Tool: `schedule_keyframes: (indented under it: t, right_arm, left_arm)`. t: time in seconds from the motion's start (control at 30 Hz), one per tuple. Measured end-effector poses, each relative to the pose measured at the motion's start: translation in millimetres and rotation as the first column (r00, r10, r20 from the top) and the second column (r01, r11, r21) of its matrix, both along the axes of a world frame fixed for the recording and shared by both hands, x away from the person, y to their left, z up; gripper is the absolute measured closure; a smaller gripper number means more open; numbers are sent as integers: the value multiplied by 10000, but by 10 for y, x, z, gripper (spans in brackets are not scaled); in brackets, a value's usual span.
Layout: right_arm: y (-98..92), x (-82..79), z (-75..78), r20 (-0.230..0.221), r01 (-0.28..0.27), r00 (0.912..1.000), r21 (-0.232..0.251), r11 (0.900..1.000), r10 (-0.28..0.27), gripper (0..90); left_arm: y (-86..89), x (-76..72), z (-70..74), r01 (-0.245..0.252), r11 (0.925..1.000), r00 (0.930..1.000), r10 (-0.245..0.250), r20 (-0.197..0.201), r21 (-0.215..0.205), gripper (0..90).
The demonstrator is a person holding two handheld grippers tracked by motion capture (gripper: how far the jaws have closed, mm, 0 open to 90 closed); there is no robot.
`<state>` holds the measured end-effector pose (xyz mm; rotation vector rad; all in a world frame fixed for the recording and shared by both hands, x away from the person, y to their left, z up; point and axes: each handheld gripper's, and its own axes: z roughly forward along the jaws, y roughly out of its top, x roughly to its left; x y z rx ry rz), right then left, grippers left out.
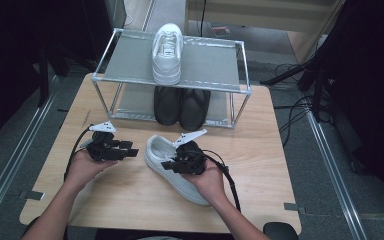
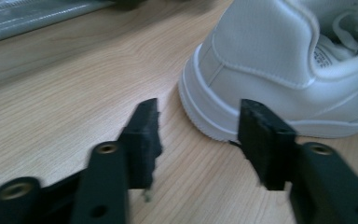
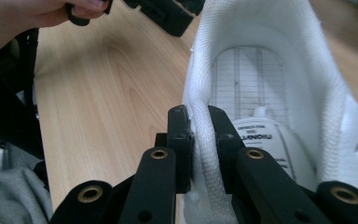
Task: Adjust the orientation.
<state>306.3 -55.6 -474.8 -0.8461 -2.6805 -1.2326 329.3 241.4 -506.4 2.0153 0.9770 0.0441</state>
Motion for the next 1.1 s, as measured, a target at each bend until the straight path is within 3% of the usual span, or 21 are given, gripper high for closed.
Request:
schedule_keyframes:
  t: [0.07, 0.17, 0.33, 0.43, 0.53, 0.67, 0.87, 1.0, 1.1]
  right_arm:
    - [-23, 14, -15, -171, 103, 9998, 229, 9997, -99, 819]
    - [-66, 27, -61, -379, 167, 9992, 683, 9975, -141, 794]
    - [-119, -42, 52, 462, 355, 9982, 437, 9984, -375, 732]
    - [-260, -90, 163, 573, 657, 9958, 941, 9934, -713, 771]
    - [-373, -177, 211, 743, 925, 9922, 964, 9910, -998, 854]
    - [-486, -341, 114, 211, 1179, 9924, 1200, 9857, -1212, 900]
    - [-548, -573, -85, -86, 1356, 9908, 782, 9877, -1353, 900]
    - [-597, -612, -206, -355, 1574, 9871, 315, 9870, -1562, 900]
    - [-638, -593, -242, -668, 1690, 9840, 565, 9840, -1652, 900]
  left_arm:
    - [11, 19, -1, -82, 9998, 10000, 83, 41, -199, 674]
    - [-5, 76, 11, -110, 9999, 9999, 111, 20, -120, 778]
    - [-83, 175, 49, 117, 9993, 9999, -119, -46, -353, 897]
    - [-149, 233, 60, 312, 9992, 9995, -311, 54, -250, 898]
    - [-209, 291, 37, 480, 9988, 9987, -478, 150, -109, 898]
    - [-254, 328, 9, 602, 9982, 9979, -604, 252, 70, 895]
    - [-286, 399, -15, 710, 9972, 9972, -705, 238, -220, 880]
    - [-330, 435, -18, 868, 9959, 9959, -862, 276, -240, 886]
    - [-334, 466, -36, 1020, 9944, 9947, -1016, 170, -268, 897]
